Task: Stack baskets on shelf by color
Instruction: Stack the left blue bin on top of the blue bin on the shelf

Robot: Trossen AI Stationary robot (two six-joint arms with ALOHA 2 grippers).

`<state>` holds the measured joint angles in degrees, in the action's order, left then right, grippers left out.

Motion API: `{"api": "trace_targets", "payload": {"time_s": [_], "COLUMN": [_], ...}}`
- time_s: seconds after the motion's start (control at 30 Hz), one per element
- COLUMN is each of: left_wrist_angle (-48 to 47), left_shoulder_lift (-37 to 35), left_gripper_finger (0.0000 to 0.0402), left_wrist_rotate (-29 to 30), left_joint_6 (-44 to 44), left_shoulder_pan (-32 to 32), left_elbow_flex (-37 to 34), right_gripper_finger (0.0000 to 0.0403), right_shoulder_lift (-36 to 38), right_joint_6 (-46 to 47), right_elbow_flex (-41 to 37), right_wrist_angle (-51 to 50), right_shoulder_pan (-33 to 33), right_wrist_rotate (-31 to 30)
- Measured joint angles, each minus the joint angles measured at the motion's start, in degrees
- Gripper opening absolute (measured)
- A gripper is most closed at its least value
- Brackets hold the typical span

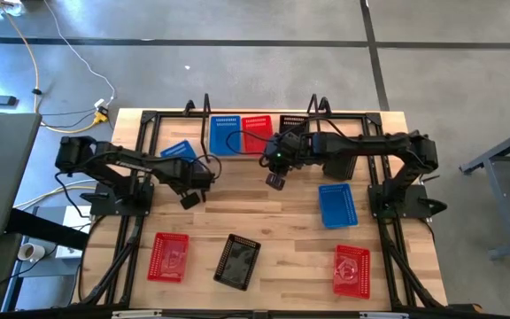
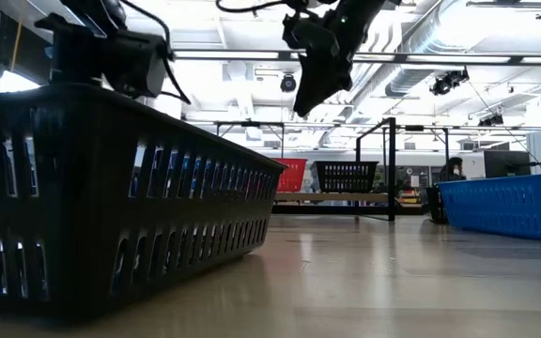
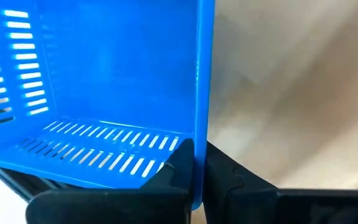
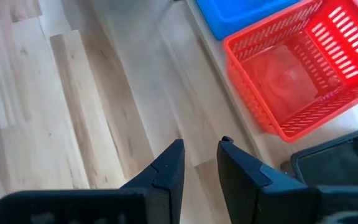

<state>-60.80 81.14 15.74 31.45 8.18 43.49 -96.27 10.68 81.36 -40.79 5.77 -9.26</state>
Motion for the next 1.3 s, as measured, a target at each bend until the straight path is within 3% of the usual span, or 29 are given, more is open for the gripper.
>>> {"api": "trace_targets", "payload": {"time_s": [0.37,0.7,0.97,1.3], "left_wrist_angle": [-0.2,-1.3,-0.8,1.2], "left_shoulder_lift": [-8.3,-12.6,-12.9,-12.9], "left_gripper_finger": [0.0001,0.0001,0.0000,0.0000], "left_wrist_rotate": [-13.2,-20.9,-16.0,-7.6], "left_joint_6": [4.5,8.5,6.6,-8.2], "left_shoulder_pan": [-11.2,-19.2,-23.4,-23.5], "left_elbow_flex": [5.0,12.6,18.1,20.8], "right_gripper_finger": [0.0083,0.0083,0.0083,0.0083], "right_shoulder_lift": [0.8,0.8,0.8,0.8], "right_joint_6": [5.0,9.5,14.5,17.6], "right_elbow_flex": [0.0,0.0,0.0,0.0], "right_wrist_angle": [-0.2,-0.3,-0.4,-1.0], "right_shoulder_pan": [-5.1,-10.3,-15.4,-18.3], "right_wrist_rotate": [-2.7,-3.9,-9.7,-15.9]}}
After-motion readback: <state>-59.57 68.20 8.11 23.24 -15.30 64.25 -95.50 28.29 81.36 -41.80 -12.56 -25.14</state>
